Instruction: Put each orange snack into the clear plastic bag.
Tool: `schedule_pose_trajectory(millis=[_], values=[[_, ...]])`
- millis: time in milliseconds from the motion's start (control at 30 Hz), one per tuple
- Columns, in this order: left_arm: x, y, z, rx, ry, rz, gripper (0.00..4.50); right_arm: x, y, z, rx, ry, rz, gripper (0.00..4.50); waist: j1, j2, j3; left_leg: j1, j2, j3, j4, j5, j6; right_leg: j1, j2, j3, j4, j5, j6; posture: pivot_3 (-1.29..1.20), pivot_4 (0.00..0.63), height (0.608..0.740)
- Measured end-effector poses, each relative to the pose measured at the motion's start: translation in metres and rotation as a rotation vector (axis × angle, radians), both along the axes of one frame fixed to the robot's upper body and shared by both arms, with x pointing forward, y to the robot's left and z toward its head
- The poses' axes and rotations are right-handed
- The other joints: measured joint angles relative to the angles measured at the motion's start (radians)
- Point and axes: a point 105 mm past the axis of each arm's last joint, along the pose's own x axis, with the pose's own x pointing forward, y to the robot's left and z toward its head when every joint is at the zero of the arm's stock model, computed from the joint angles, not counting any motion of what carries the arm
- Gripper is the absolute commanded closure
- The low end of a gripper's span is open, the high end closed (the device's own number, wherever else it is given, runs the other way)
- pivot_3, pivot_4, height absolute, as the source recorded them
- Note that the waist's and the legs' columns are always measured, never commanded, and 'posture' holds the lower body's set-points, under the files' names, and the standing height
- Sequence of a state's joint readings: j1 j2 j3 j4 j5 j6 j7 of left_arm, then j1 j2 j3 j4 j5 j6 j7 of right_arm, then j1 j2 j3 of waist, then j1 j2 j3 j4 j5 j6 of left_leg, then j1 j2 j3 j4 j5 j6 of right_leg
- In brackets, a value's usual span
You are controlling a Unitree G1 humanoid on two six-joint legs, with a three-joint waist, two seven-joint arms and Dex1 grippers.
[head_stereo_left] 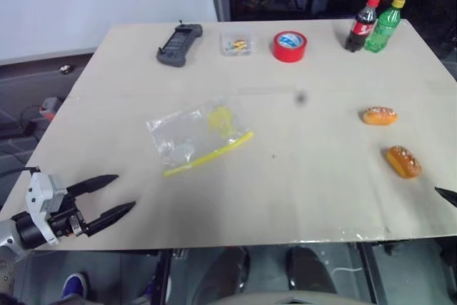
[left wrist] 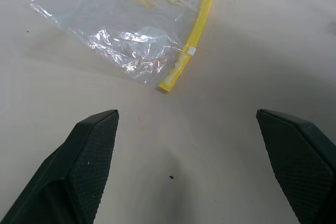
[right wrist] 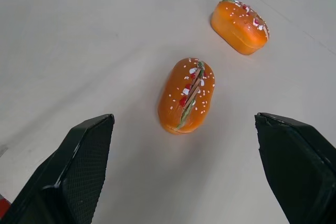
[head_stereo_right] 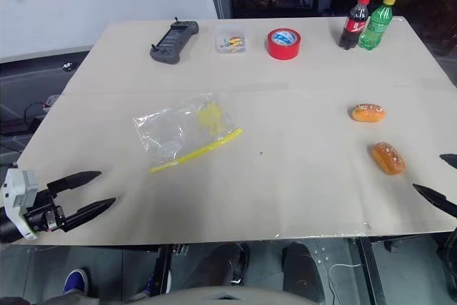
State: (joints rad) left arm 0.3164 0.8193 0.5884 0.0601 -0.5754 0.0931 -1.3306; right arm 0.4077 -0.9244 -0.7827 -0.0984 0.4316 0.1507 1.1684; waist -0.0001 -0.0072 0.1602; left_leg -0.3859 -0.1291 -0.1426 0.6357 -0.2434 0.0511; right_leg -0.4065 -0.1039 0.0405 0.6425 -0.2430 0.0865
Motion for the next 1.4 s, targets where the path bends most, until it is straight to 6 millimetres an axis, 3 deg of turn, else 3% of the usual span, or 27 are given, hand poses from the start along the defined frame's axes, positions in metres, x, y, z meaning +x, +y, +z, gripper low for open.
schedule_pose_trajectory(millis=[367, 467, 567, 633, 667, 733, 833, 1033, 1300, 1400], values=[[0.013, -0.011, 0.009, -0.050, -0.023, 0.016, 0.02, 0.008, 0.015, 0.003, 0.029, -0.022, 0.032, 0.09, 0.002, 0.000, 0.000, 0.000, 0.000, 0.000, 0.000, 0.000, 0.000, 0.000, 0.000, 0.000, 0.000, 0.000, 0.001, 0.00, 0.150, 0.740], [0.020, -0.016, 0.013, -0.122, -0.024, 0.060, 0.02, 0.016, 0.028, 0.007, 0.063, -0.061, 0.060, 0.09, 0.003, 0.000, 0.000, 0.000, 0.000, 0.000, 0.000, 0.000, 0.000, 0.000, 0.000, 0.000, 0.000, 0.000, 0.001, 0.00, 0.150, 0.740], [0.033, -0.017, 0.021, -0.211, -0.019, 0.130, 0.02, 0.029, 0.065, 0.013, 0.104, -0.114, 0.172, 0.09, 0.002, 0.000, 0.000, 0.001, 0.001, 0.000, 0.001, 0.000, 0.000, 0.000, 0.001, 0.000, 0.001, 0.001, 0.001, 0.00, 0.150, 0.740], [0.040, -0.014, 0.018, -0.252, 0.082, 0.188, 0.02, 0.039, 0.108, 0.021, 0.140, -0.154, 0.319, 0.09, -0.003, 0.000, 0.000, 0.001, 0.001, 0.000, 0.001, 0.000, 0.000, 0.000, 0.001, 0.000, 0.002, 0.001, 0.001, 0.00, 0.150, 0.740], [0.041, -0.013, 0.018, -0.252, 0.088, 0.192, 0.02, 0.040, 0.111, 0.022, 0.142, -0.156, 0.329, 0.09, -0.004, 0.000, 0.000, 0.001, 0.001, 0.000, 0.001, 0.001, 0.001, 0.000, 0.002, 0.000, 0.002, 0.001, 0.001, 0.00, 0.150, 0.740], [0.051, -0.010, 0.017, -0.329, 0.238, 0.234, 0.02, 0.046, 0.148, 0.027, 0.191, -0.176, 0.462, 0.09, -0.004, -0.001, 0.000, 0.001, 0.001, -0.001, 0.001, 0.001, 0.002, 0.000, 0.002, -0.001, 0.002, 0.001, 0.001, 0.00, 0.150, 0.740], [0.060, -0.006, 0.018, -0.428, 0.387, 0.268, 0.02, 0.042, 0.183, 0.033, 0.212, -0.188, 0.603, 0.09, 0.002, -0.001, 0.001, -0.001, 0.000, -0.002, 0.001, 0.002, 0.003, -0.002, 0.006, -0.002, 0.003, 0.001, 0.001, 0.00, 0.150, 0.740], [0.074, -0.009, -0.004, -0.479, 0.531, 0.242, 0.02, 0.038, 0.194, 0.032, 0.214, -0.175, 0.651, 0.09, 0.009, -0.002, 0.000, -0.008, -0.001, -0.001, 0.002, 0.003, -0.001, -0.009, 0.003, -0.001, 0.002, 0.001, 0.000, 0.00, 0.150, 0.740], [0.096, -0.017, -0.004, -0.475, 0.543, 0.108, 0.02, 0.027, 0.206, 0.034, 0.242, -0.187, 0.755, 0.09, 0.011, -0.002, 0.000, -0.007, -0.001, -0.001, 0.003, 0.003, -0.001, -0.008, 0.002, -0.001, 0.004, 0.001, 0.000, 0.00, 0.150, 0.740], [0.107, -0.028, -0.005, -0.502, 0.544, 0.046, 0.02, 0.027, 0.215, 0.039, 0.287, -0.217, 0.791, 0.09, 0.015, -0.002, -0.001, -0.007, -0.001, -0.001, 0.006, 0.003, -0.001, -0.008, 0.002, -0.002, 0.006, 0.001, 0.000, 0.00, 0.150, 0.740]])
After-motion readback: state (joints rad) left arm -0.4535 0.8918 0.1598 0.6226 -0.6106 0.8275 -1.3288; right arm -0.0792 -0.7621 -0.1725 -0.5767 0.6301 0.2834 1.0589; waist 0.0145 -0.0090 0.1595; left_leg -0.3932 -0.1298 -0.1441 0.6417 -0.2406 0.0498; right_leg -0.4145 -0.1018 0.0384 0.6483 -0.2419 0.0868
